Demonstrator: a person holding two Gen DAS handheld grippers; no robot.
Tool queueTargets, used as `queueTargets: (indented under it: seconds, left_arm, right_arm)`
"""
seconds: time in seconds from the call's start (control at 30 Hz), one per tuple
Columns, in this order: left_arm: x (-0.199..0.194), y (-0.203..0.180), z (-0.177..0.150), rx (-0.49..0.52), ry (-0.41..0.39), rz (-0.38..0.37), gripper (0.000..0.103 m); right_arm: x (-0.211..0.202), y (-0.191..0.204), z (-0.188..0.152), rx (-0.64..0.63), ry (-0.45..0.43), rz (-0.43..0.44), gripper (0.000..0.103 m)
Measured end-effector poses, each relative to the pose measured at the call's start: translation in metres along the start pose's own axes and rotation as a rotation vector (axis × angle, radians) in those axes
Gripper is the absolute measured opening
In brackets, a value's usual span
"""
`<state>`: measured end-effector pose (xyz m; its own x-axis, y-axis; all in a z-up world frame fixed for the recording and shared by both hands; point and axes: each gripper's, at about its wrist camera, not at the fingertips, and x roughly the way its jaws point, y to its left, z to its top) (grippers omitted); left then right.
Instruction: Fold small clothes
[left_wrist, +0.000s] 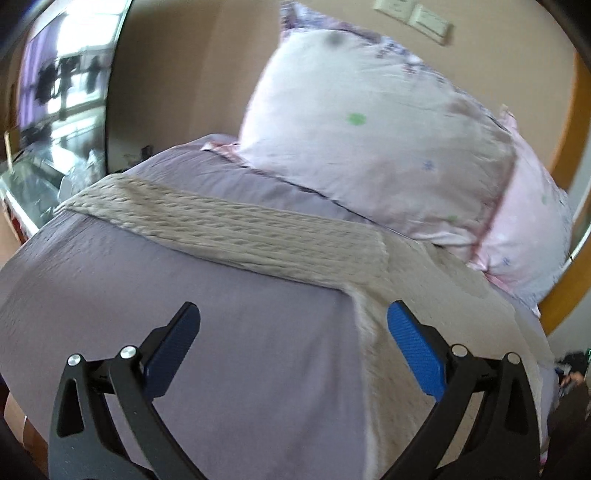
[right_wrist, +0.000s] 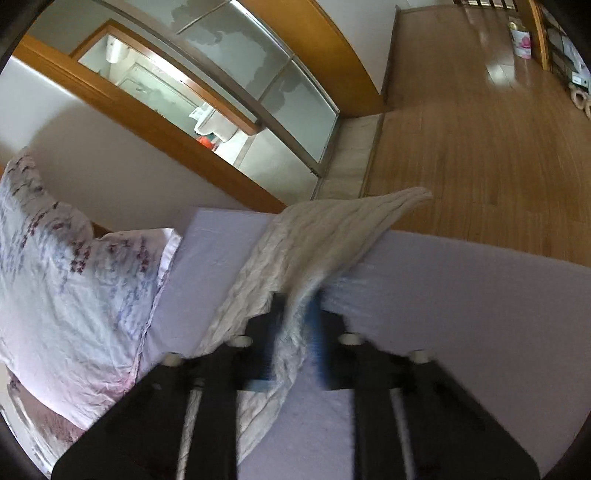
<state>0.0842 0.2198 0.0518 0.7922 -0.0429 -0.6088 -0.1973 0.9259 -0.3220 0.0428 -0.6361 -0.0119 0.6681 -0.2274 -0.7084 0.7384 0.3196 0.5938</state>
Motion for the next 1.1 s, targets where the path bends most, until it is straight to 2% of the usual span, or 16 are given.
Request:
queueTargets:
  seconds: [0.07,0.13,0.2,0.3,0.4,0.43,0.53,0.6,0.63,0.67,0.7,0.73,0.77,0.8,0.97,1.1]
  left_arm:
    - [0.002,0.015,0.004,-0.044,0.004,-0.012,0.101]
    - [0.007,0.032,0.012,-0.101,0.002,-0.025,0.101]
    - [0.010,0.045,0.018,-0.133,-0.003,-0.012,0.101]
    - [0.015,0.068,0.029,-0.218,-0.013,0.009,0.101]
    - [0.023,0.091,0.037,-0.307,-0.008,0.038,0.101]
    - [0.026,0.095,0.038,-0.325,-0.002,0.043,0.101]
    - [0.035,0.111,0.042,-0.392,0.018,0.058,0.100]
    - [0.041,0.120,0.044,-0.430,0.026,0.062,0.098]
    - [0.045,0.125,0.046,-0.452,0.031,0.065,0.096]
    - [0.046,0.128,0.047,-0.464,0.025,0.060,0.096]
    - [0.048,0.130,0.050,-0.473,0.025,0.064,0.094]
    - [0.050,0.133,0.053,-0.483,0.026,0.062,0.091]
    - [0.052,0.136,0.055,-0.494,0.025,0.059,0.090]
    - [0.054,0.140,0.058,-0.511,0.020,0.056,0.088]
    - [0.058,0.157,0.063,-0.591,-0.002,0.024,0.083]
    - [0.058,0.159,0.063,-0.596,-0.003,0.022,0.082]
  right_arm:
    - [-0.005,0.013,-0.003,-0.074,-0.032,-0.020,0.011]
    - [-0.022,0.037,-0.012,-0.178,-0.086,0.006,0.010]
    - [-0.049,0.083,-0.039,-0.347,-0.135,0.084,0.010]
    - [-0.083,0.154,-0.100,-0.570,-0.132,0.239,0.009]
    - [-0.109,0.223,-0.193,-0.813,-0.050,0.431,0.009]
    - [-0.117,0.244,-0.234,-0.908,-0.004,0.497,0.009]
    - [-0.117,0.277,-0.336,-1.125,0.162,0.585,0.011]
    - [-0.109,0.286,-0.407,-1.270,0.359,0.591,0.021]
    - [-0.109,0.285,-0.427,-1.312,0.413,0.591,0.028]
    - [-0.115,0.281,-0.444,-1.345,0.427,0.609,0.036]
    - [-0.118,0.279,-0.445,-1.350,0.412,0.619,0.044]
    - [-0.126,0.274,-0.442,-1.347,0.367,0.628,0.064]
    - [-0.129,0.273,-0.437,-1.336,0.342,0.629,0.074]
    - [-0.127,0.273,-0.419,-1.305,0.313,0.630,0.074]
    - [-0.125,0.250,-0.366,-1.175,0.291,0.586,0.074]
    - [-0.113,0.246,-0.344,-1.117,0.302,0.542,0.074]
